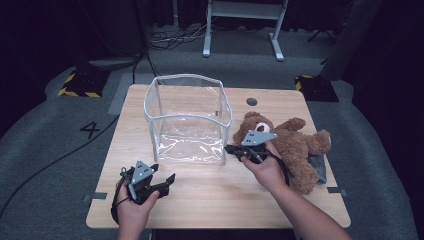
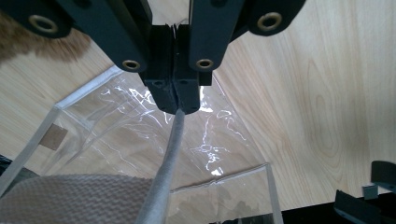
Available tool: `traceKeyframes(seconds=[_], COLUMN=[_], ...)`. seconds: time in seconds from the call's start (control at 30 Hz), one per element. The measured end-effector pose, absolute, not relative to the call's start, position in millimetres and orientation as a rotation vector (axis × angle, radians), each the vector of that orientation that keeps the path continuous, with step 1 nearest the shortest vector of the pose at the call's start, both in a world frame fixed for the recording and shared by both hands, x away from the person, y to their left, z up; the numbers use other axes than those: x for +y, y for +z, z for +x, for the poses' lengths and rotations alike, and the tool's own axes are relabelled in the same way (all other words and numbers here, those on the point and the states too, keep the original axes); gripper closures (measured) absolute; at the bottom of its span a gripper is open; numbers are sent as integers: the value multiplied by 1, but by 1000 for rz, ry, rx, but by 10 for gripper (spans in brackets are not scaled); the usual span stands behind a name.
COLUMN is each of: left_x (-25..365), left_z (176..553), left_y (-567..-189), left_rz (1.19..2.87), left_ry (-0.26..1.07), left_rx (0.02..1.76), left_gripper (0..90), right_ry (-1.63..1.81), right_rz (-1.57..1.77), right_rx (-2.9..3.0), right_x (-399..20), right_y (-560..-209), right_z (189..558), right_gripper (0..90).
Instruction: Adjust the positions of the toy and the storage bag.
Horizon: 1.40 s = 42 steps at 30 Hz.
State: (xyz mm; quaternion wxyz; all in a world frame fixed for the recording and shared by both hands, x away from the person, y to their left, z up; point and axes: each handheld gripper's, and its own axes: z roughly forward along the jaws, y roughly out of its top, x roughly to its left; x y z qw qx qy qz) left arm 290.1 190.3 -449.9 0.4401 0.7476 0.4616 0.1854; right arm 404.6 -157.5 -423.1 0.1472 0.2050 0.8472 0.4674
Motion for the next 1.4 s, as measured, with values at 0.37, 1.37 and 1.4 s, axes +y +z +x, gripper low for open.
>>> traceKeyframes(seconds=[0.37, 1.37, 1.4], left_x=[193, 198, 198], left_z=[284, 284, 284], left_y=[-443, -442, -442], left_rz=[1820, 1854, 1853], left_ry=[474, 471, 470], left_rx=[1142, 1176, 1179], left_gripper=[298, 301, 299], right_ry=[1377, 1463, 1461], right_rz=[605, 500, 509], right_rx=[2481, 2598, 2602], right_x=[-210, -250, -252], right_y=[-422, -414, -412], right_z=[355, 277, 280], right_gripper=[882, 795, 742])
